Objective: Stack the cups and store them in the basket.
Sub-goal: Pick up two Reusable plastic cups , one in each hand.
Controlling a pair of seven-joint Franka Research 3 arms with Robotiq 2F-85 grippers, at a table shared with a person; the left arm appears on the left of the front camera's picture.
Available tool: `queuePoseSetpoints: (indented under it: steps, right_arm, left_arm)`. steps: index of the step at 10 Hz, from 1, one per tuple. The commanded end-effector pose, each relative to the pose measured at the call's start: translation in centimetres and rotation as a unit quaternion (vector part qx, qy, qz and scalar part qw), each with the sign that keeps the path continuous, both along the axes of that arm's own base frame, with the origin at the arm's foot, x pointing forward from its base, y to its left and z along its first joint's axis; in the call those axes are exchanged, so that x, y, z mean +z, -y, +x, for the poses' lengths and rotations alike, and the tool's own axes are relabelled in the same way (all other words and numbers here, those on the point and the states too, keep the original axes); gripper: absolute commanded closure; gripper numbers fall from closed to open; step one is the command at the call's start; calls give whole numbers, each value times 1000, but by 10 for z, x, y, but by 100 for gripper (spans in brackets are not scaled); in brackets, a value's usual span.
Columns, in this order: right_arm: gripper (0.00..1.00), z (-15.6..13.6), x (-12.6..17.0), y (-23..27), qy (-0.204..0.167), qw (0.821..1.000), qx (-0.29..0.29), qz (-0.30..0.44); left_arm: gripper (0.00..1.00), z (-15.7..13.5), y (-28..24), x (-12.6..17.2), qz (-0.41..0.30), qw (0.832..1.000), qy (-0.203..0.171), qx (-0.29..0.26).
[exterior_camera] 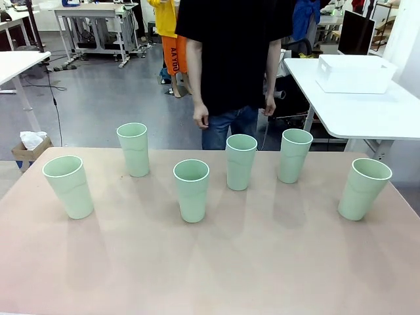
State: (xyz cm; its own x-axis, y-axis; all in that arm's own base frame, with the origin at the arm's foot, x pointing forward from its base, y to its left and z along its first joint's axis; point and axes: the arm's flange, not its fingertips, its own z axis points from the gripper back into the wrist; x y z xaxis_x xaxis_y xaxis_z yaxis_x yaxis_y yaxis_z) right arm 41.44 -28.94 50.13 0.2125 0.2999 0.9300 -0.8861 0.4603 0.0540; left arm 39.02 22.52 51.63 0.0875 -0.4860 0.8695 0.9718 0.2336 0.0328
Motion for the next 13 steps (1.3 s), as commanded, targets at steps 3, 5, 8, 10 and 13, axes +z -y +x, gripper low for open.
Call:
queuePoseSetpoints:
  steps: [3, 5, 8, 10, 13]
  right_arm:
    - [0, -1, 2, 0, 2, 1000, 0, -1]
    - [0, -1, 2, 0, 2, 1000, 0, -1]
    - [0, -1, 2, 0, 2, 1000, 0, -1]
    - [0, -1, 2, 0, 2, 1000, 0, -1]
    - [0, -1, 2, 0, 2, 1000, 0, -1]
  left_arm:
    - [0, -2, 0, 2, 2, 1000, 0, -1]
    - [0, -2, 0, 2, 2, 1000, 0, -1]
    - [0, -2, 0, 2, 2, 1000, 0, -1]
    - [0, -2, 0, 2, 2, 1000, 0, -1]
    - [0, -2, 0, 2, 2, 1000, 0, -1]
